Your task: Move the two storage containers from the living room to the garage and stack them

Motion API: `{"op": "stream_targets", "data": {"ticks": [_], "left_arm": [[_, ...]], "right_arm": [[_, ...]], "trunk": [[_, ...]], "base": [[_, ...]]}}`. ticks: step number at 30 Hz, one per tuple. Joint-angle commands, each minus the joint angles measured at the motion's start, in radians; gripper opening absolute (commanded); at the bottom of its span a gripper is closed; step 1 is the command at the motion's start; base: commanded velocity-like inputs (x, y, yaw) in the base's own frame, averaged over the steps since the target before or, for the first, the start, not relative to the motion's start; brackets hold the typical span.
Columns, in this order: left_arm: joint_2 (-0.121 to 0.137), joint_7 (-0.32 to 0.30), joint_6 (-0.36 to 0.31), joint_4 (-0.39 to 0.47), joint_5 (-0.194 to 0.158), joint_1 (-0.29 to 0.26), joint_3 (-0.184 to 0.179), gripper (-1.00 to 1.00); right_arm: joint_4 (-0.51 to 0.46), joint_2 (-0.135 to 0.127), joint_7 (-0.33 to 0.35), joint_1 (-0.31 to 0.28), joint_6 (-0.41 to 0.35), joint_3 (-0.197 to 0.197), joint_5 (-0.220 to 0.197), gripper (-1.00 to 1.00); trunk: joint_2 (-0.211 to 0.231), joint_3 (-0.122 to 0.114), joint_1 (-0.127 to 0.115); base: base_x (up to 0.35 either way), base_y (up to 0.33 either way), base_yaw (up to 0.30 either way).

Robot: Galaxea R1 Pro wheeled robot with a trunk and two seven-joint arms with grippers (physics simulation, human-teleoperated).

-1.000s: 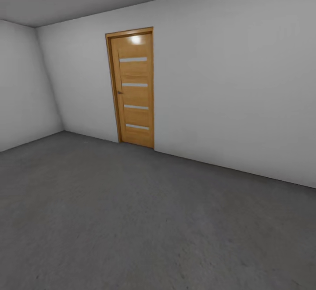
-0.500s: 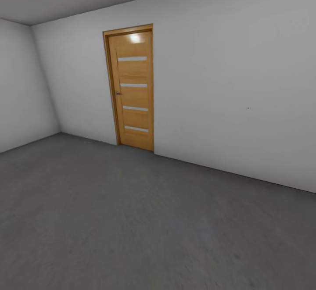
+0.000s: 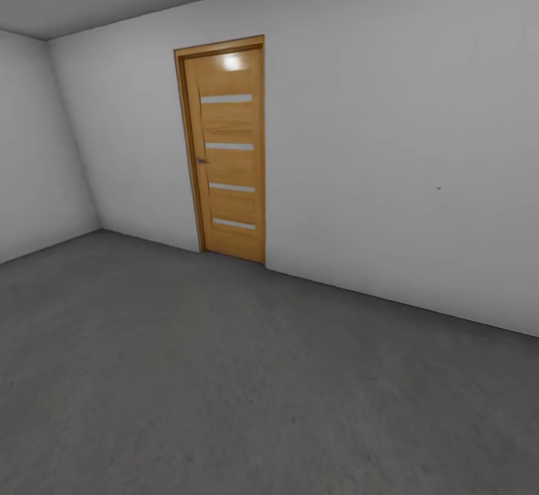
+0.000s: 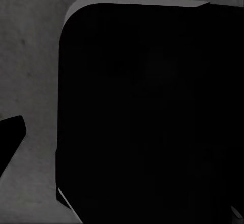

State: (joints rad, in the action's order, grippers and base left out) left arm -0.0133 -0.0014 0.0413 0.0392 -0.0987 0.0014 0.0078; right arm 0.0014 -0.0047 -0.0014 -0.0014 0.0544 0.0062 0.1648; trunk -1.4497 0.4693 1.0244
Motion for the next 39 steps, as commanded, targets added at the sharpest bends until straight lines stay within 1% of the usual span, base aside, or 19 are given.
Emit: {"op": "stream_targets", "data": {"ticks": [1,6,39], "left_arm": [[0.0,0.0,0.002,0.001,-0.01,0.0,0.0,1.0],[-0.001,0.0,0.002,0.001,-0.01,0.0,0.0,1.0],[-0.002,0.0,-0.001,0.001,-0.013,0.0,0.0,1.0]], "right_arm": [[0.0,0.0,0.0,0.0,0.003,0.0,0.007,1.0],[0.0,0.0,0.0,0.0,0.0,0.001,0.009,1.0],[0.0,0.002,0.0,0.0,0.009,0.001,0.015,1.0]], "trunk": [[0.0,0.001,0.001],[0.0,0.001,0.001],[0.0,0.001,0.001]], "base": [[0.323,0.113,0.0],[0.323,0.138,0.07],[0.323,0.145,0.269]]}}
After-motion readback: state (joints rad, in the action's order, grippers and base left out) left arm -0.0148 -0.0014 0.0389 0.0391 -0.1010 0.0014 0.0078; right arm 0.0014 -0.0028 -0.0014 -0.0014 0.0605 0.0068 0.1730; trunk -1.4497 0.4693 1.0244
